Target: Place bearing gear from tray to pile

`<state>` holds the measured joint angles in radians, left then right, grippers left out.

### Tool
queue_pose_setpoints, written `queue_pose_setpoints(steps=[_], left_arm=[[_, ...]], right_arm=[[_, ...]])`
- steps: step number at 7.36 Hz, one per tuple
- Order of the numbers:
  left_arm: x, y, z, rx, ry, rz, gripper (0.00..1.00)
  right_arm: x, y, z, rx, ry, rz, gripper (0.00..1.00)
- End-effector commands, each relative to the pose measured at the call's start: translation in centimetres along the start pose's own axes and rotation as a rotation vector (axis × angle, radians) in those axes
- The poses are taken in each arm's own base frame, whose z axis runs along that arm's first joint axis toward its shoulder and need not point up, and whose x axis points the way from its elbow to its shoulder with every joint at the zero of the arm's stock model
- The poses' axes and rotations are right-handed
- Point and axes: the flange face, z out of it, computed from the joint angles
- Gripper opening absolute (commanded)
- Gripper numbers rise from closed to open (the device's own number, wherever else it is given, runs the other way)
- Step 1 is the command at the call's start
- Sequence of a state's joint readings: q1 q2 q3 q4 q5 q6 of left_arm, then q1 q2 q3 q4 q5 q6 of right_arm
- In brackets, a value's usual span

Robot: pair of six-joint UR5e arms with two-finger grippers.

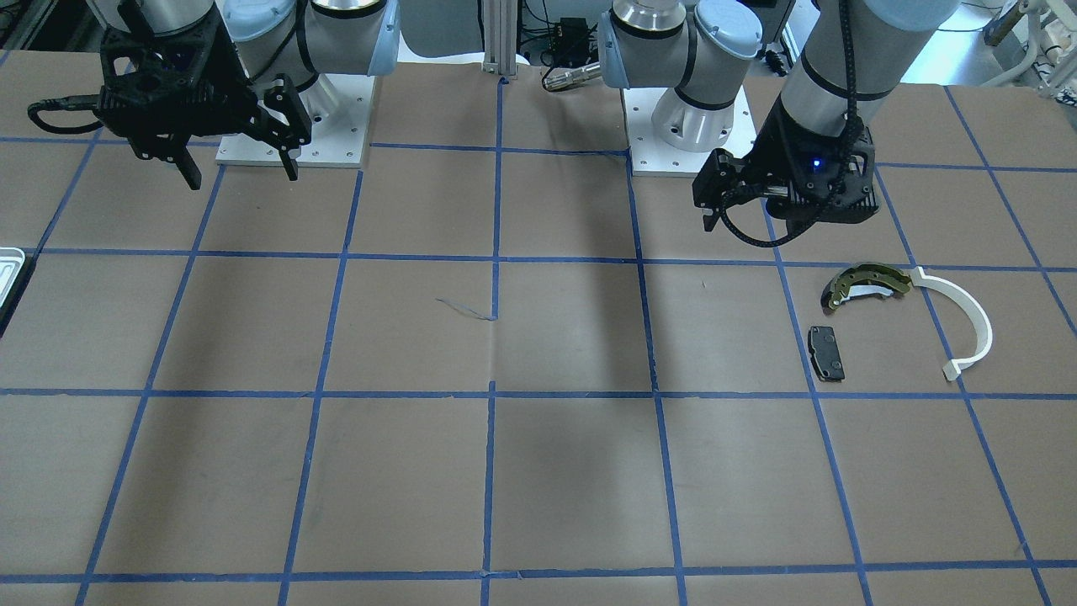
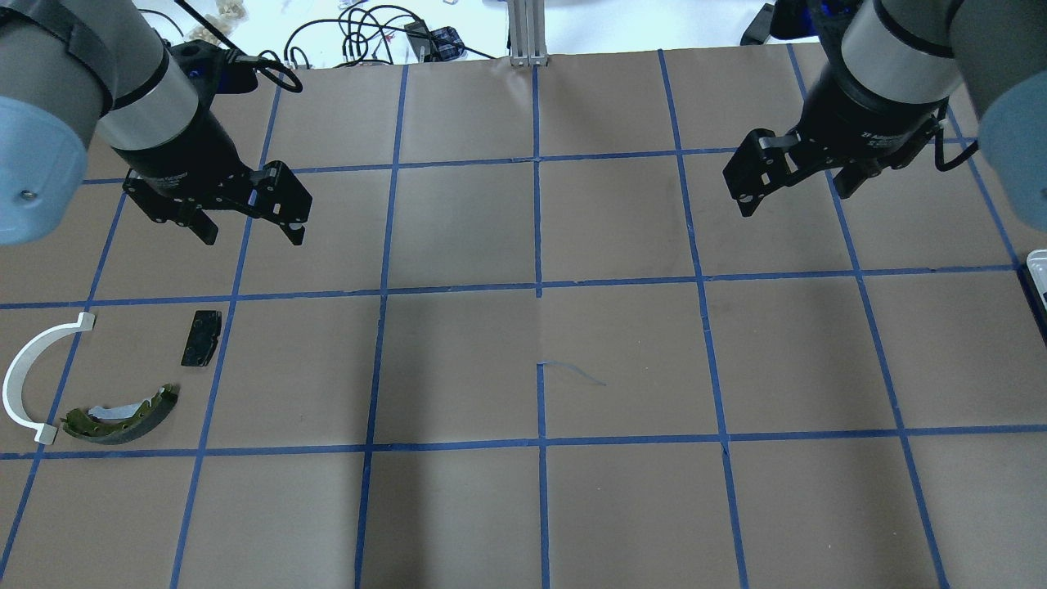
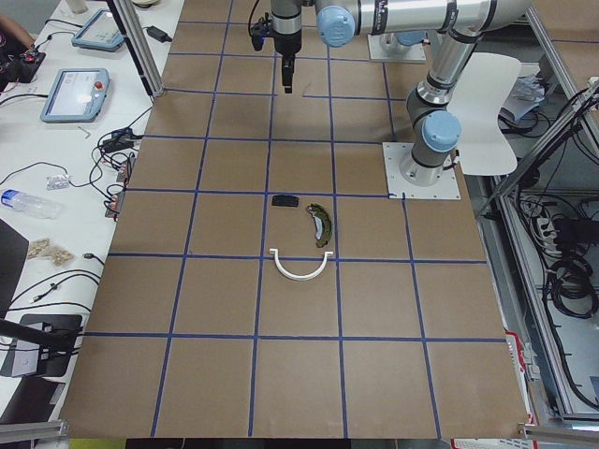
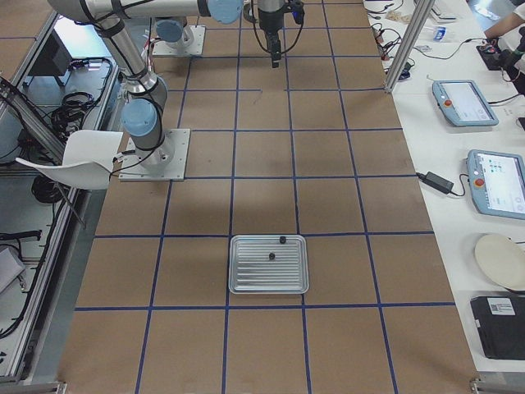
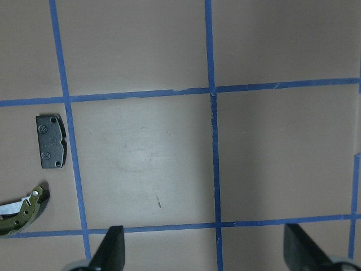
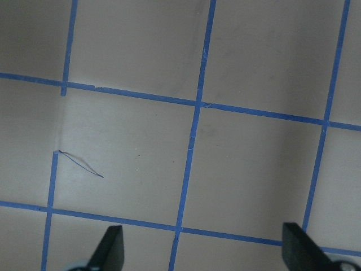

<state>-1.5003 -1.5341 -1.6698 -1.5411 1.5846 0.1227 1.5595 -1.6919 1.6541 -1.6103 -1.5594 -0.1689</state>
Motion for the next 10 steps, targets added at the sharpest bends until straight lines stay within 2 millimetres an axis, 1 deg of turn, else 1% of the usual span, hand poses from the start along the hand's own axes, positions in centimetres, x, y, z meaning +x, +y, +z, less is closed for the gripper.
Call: queue_pose_setpoints(steps=[1, 3, 4, 5, 6, 7, 8, 9, 10], left_arm=[[-0.1, -0.1, 0.0, 0.0, 0.0, -0.002, 1.0], [-0.1, -0.1, 0.1, -0.001, 0.0, -0.002, 1.0], [0.0, 0.0, 0.1, -0.001, 0.0, 0.0, 1.0], [0.0, -0.1, 0.0, 0.001, 0.001, 0.0, 1.0], [-0.1, -0.1, 0.0, 0.003, 0.0, -0.002, 1.0], [-0.1, -0.1, -0.1, 0.005, -0.001, -0.002, 1.0], [-0.1, -0.1, 0.0, 0.003, 0.0, -0.002, 1.0], [-0.1, -0.1, 0.0, 0.006, -0.001, -0.002, 1.0], [-0.1, -0.2, -0.1, 0.008, -0.001, -0.002, 1.0]], right_arm=[[-0.1, 0.1, 0.5, -0.01, -0.01, 0.003, 1.0], [0.5, 0.0, 0.6, -0.012, -0.002, 0.01, 1.0], [1.2, -0.1, 0.5, -0.02, 0.003, 0.01, 1.0], [3.3, 0.3, 0.9, -0.064, 0.019, 0.009, 1.0], [5.9, 0.3, 0.4, -0.055, 0.023, -0.011, 1.0], [9.5, 0.4, -0.4, -0.044, 0.04, -0.071, 1.0], [14.8, 1.1, -0.4, -0.056, 0.052, -0.044, 1.0], [20.8, 2.7, -0.3, -0.07, 0.051, 0.0, 1.0], [27.0, 4.8, 0.6, -0.091, 0.041, -0.01, 1.0]])
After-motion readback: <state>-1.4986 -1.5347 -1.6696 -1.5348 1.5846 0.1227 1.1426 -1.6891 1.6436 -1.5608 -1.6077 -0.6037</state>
